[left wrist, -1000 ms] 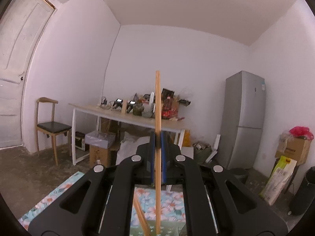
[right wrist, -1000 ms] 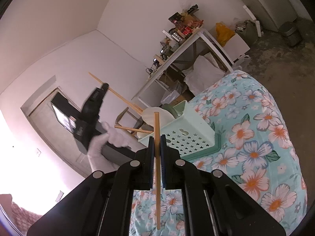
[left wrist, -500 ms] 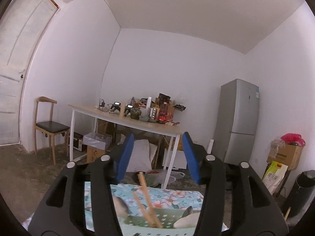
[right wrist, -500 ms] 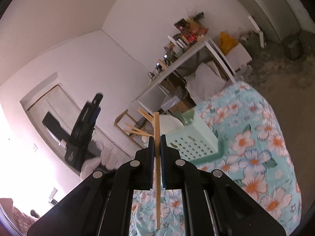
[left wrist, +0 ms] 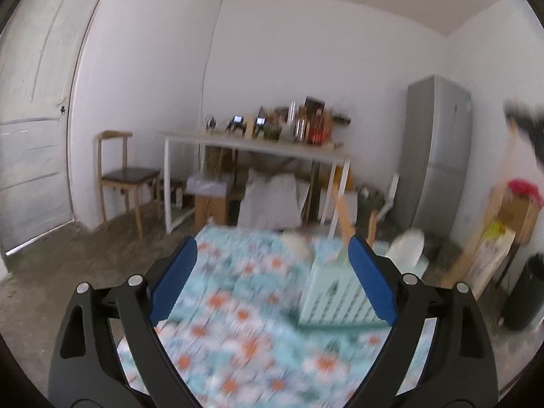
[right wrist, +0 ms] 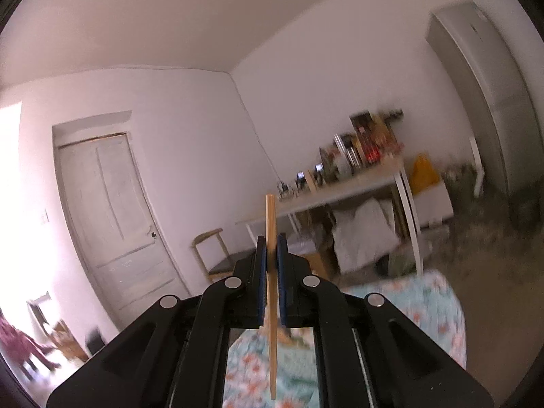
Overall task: Organize utensils
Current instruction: 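Lower the right tool's chopstick into the basket and open the right tool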
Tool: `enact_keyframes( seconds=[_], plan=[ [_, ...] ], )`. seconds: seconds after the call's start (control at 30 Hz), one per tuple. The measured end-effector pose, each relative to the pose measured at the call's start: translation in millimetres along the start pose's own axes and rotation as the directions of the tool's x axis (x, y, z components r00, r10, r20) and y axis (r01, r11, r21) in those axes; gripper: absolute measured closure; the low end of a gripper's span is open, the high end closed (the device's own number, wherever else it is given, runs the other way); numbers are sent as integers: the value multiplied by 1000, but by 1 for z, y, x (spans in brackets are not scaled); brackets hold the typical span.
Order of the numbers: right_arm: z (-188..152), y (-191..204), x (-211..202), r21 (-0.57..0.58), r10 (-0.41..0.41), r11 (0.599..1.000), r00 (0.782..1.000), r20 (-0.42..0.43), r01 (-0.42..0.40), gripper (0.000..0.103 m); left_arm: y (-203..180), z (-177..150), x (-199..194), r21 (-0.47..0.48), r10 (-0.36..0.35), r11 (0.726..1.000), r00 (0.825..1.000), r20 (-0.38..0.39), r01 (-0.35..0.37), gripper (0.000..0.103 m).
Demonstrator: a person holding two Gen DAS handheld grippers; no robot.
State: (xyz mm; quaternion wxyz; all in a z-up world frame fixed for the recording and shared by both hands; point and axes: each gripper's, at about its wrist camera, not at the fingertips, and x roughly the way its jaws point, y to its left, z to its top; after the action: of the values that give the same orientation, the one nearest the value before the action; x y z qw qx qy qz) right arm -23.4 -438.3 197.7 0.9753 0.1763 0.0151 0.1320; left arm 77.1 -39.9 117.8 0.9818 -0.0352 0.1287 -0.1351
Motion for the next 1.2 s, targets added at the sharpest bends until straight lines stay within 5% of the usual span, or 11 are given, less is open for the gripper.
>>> enact_keyframes(
  seconds=[0.33,0.67,0.83,1.2],
  plan=[
    [21,34,72,-187,-83,978,995,53,91,97,-1,-58,-3,104,54,994,990,-133,-41,10],
    [-28,20,134,-271,-172,951,983,-58,150,97,7,-67,8,146,131,983,978,-161,-108,8],
    [-49,13,134,-309,-219,935,969,-116,174,93,20,-68,11,110,155,985,970,-188,-136,8],
    [-35,8,78,-208,-194,963,976,-95,171,66,20,-60,5,94,175,983,970,-171,-160,8]
  ],
)
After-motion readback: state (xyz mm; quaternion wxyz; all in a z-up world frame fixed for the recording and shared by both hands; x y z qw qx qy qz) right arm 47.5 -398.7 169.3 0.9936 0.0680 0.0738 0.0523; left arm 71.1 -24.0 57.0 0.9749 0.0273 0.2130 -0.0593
